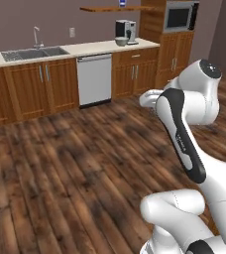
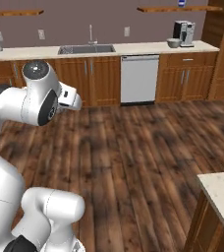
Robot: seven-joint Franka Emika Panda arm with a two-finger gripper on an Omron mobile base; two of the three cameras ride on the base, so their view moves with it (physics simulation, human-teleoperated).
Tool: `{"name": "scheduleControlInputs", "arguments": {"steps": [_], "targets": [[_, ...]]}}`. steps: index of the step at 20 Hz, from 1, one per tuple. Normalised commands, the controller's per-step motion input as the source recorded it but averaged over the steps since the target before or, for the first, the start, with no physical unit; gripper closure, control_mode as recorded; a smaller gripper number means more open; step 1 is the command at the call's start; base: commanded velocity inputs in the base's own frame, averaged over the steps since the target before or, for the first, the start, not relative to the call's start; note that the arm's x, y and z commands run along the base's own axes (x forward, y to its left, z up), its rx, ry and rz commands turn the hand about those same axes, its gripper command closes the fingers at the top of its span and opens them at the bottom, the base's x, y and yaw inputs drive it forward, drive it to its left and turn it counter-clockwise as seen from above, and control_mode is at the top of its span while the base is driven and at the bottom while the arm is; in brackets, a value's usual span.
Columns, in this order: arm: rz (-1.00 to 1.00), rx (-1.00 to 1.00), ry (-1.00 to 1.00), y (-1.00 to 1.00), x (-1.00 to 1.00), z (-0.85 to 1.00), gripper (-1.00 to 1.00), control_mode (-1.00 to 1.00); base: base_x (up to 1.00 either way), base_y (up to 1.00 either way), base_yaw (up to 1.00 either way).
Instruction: Pick the egg and butter from the fridge and place them by the bowl for mixing.
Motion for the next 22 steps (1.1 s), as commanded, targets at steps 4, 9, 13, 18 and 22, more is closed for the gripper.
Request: {"name": "scheduleControlInputs", "arguments": {"steps": [4, 9, 13, 18, 22], "targets": [[0.00, 0.00, 0.00, 0.00, 0.00, 0.00, 1.00, 1.00, 0.73, 0.00, -0.25], [0.00, 0.00, 0.00, 0.00, 0.00, 0.00, 1.00, 1.00, 0.69, 0.00, -0.27], [0.00, 0.00, 0.00, 0.00, 0.00, 0.00, 1.00, 1.00, 0.69, -0.02, -0.26], [0.00, 0.00, 0.00, 0.00, 0.00, 0.00, 1.00, 1.00, 0.70, -0.04, -0.24], [0.00, 0.00, 0.00, 0.00, 0.00, 0.00, 1.00, 1.00, 0.73, -0.05, -0.21]]}}
